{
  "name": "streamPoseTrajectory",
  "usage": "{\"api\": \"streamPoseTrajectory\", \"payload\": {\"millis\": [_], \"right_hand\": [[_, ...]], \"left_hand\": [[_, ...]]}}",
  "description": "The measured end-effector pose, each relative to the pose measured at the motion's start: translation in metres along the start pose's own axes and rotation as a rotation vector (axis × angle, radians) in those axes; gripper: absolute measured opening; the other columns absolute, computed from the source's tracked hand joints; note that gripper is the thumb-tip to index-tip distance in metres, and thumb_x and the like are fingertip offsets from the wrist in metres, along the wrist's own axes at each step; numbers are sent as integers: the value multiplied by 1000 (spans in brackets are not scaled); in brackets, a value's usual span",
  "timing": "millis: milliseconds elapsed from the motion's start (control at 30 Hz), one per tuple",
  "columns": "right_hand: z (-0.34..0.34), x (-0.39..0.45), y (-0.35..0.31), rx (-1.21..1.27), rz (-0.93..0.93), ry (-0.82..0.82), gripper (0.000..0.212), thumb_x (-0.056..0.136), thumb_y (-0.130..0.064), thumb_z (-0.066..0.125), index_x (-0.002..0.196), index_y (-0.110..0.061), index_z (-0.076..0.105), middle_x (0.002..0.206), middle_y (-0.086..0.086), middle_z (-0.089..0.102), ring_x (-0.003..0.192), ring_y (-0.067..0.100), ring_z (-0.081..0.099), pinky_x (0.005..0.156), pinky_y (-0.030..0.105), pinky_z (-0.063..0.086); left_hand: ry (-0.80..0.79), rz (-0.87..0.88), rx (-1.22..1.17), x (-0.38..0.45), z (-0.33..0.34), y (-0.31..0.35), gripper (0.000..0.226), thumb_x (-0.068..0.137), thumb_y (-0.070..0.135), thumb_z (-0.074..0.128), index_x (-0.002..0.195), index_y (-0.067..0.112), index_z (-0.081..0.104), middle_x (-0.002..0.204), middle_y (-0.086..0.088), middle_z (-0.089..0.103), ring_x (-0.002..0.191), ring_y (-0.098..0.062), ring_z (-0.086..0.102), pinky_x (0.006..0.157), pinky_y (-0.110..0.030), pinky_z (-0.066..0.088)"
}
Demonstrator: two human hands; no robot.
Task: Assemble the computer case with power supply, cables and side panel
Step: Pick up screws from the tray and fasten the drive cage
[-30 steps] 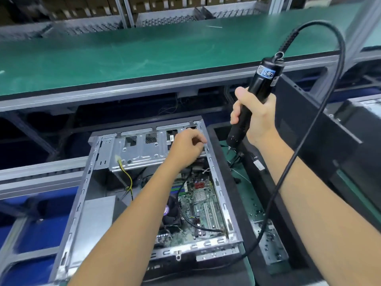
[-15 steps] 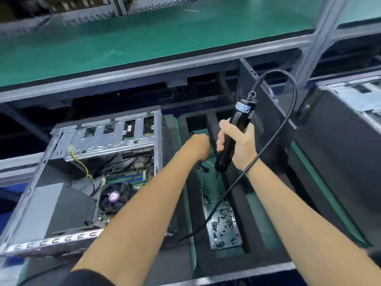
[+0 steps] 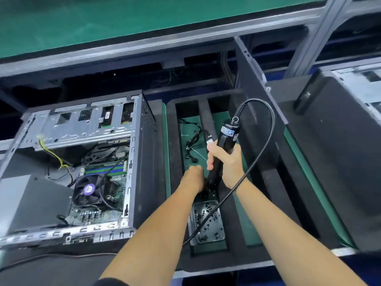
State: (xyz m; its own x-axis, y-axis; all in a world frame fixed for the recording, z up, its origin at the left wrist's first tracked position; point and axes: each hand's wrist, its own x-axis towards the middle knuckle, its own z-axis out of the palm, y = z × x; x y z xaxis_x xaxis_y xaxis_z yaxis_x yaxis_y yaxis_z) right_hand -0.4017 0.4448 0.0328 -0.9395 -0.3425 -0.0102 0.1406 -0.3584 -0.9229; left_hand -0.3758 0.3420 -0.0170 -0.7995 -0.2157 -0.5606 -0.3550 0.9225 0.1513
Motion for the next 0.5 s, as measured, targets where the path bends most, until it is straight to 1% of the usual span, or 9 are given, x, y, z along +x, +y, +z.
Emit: {"api": "streamPoseTrajectory", "payload": {"millis": [67,100,167,267,333,433,500], "right_hand": [[-4,3,4,11,30,19,30,73,-28,75,62,-10,53,50,10,49,40,22,44,48,28,44],[-6,4,6,17,43,31,29,72,-28,76,63,-12,54,50,10,49,40,22,43,47,28,43],[-7,7,10,19,64,42,28,71,-29,76,64,-13,54,50,9,49,40,21,44,46,28,42],[-8,9,13,12,72,34,29,71,-30,76,63,-13,55,50,10,49,40,21,44,46,29,42],[-8,11,14,12,77,30,28,71,-29,76,61,-13,55,50,9,49,40,21,44,45,29,42],[-8,13,16,7,80,20,27,72,-29,76,60,-16,55,51,9,49,41,21,44,46,29,42],[-7,14,17,-10,82,14,30,72,-30,76,59,-14,54,51,11,49,42,22,44,46,28,42]], "left_hand": [[2,23,18,4,11,-1,27,90,-3,47,114,4,57,115,-14,63,105,-30,62,75,-32,47],[21,36,19,9,16,-3,28,91,-3,47,115,5,57,116,-13,63,106,-29,62,76,-32,48],[31,29,-16,16,21,-3,30,93,-2,45,120,4,55,118,-16,61,108,-31,61,82,-34,49],[5,12,-11,18,26,1,42,92,-6,43,133,4,46,117,-18,60,108,-34,60,85,-38,50],[-7,15,-27,19,30,1,39,91,-6,46,129,3,47,115,-18,60,107,-34,61,87,-39,52],[-43,9,-113,21,32,2,27,91,0,48,118,2,53,111,-17,62,102,-34,62,88,-41,52],[-52,1,-174,21,30,4,23,92,2,48,114,3,54,109,-17,62,101,-35,62,88,-42,52]]}}
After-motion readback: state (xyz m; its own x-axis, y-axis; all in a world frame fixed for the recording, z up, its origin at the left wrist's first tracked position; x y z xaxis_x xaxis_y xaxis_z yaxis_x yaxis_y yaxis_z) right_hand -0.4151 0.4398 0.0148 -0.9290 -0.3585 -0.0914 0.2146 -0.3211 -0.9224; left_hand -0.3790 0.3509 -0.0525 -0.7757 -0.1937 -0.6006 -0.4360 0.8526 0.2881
